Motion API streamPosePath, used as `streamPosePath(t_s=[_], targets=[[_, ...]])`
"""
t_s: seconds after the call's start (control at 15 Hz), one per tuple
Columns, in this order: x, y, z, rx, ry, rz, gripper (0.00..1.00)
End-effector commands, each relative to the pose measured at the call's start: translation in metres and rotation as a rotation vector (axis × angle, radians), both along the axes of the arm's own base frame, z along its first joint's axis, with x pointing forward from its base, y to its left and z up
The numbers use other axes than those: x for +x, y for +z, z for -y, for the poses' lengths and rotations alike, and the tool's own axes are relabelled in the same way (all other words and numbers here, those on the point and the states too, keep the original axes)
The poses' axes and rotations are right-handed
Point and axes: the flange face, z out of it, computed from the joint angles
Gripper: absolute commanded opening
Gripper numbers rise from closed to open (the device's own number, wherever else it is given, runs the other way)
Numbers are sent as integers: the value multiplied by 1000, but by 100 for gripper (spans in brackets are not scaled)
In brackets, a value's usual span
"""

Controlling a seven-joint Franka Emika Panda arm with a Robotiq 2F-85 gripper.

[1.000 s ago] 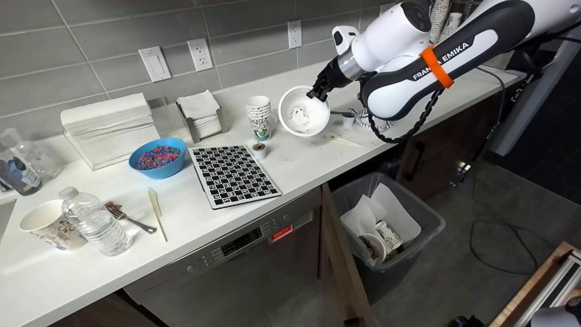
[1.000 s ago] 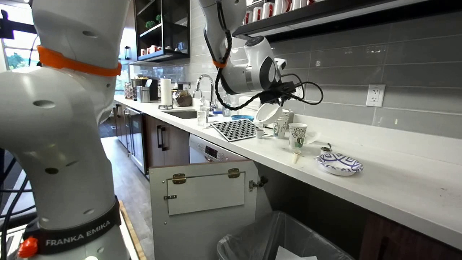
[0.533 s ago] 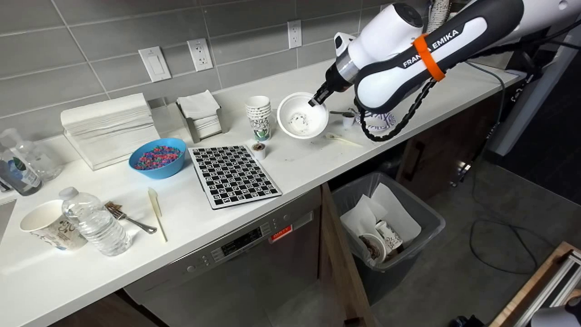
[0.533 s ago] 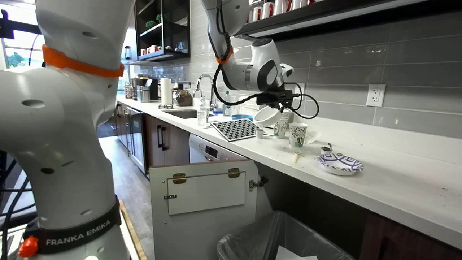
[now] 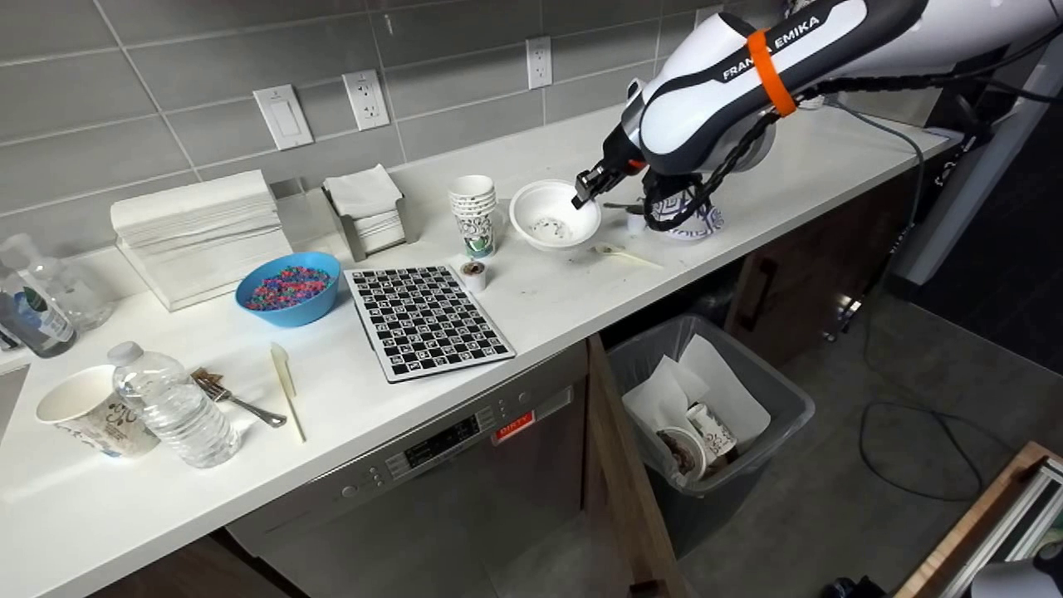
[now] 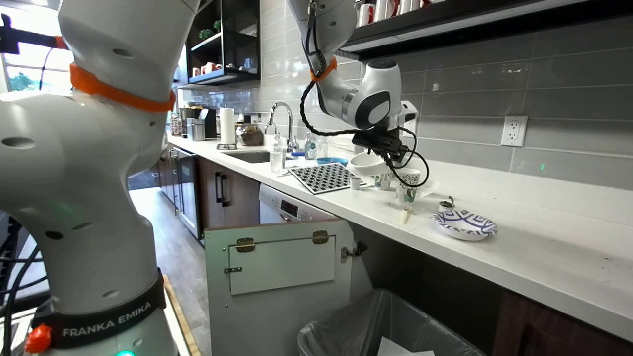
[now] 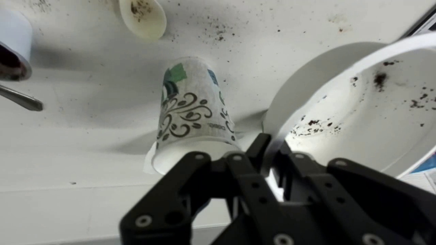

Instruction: Pour the contents in the white bowl into the coffee cup on the right.

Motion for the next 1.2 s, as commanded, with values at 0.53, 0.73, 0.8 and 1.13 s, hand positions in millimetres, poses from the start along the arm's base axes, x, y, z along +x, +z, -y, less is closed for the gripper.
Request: streamPosePath(t_s=[0.53, 0.73, 0.8, 1.13], targets=[[7, -47, 2, 26, -7, -83, 2], [7, -63, -7, 22, 29, -103, 2], [8, -68, -8, 21, 35, -105, 2], [13, -87, -14, 33, 40, -133, 2]])
